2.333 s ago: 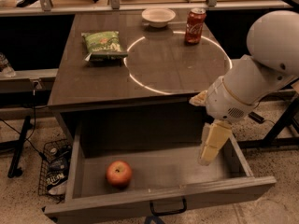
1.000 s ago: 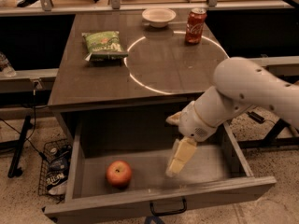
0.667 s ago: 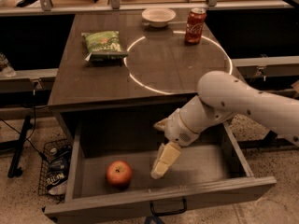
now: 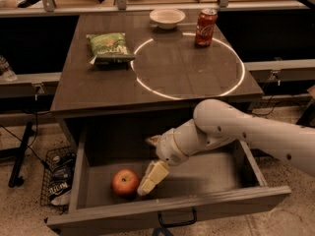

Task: Pick apple from top drawer and place on counter

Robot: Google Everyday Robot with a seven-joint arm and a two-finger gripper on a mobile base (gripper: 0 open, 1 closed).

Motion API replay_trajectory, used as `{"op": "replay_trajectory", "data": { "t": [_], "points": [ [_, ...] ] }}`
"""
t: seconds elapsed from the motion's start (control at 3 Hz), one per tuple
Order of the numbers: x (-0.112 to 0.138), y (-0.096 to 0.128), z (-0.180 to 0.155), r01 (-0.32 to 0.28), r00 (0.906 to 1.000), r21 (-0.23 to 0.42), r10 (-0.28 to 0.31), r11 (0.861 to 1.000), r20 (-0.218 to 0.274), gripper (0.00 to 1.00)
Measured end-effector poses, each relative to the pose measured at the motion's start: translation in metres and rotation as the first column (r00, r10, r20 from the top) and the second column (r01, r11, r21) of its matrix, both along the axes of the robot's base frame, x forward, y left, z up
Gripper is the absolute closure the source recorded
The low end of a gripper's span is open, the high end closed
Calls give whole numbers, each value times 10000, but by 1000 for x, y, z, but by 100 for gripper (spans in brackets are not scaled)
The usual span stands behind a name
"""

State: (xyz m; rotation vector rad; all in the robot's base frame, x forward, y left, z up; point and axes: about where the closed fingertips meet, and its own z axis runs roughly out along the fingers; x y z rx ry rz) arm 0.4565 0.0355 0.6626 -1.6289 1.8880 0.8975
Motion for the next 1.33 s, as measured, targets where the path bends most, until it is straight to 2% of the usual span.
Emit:
{"op": "replay_trajectory", "data": {
  "t": [0.67,1.0,1.33],
  "points": [
    [6,40,-17,-451,9948,1000,355,9940,951,0],
    [7,53,-28,-672,9917,1183,533,9907,1174,0],
    [1,57,-38,-721,9923,1332,576,9885,1100,0]
  ]
}}
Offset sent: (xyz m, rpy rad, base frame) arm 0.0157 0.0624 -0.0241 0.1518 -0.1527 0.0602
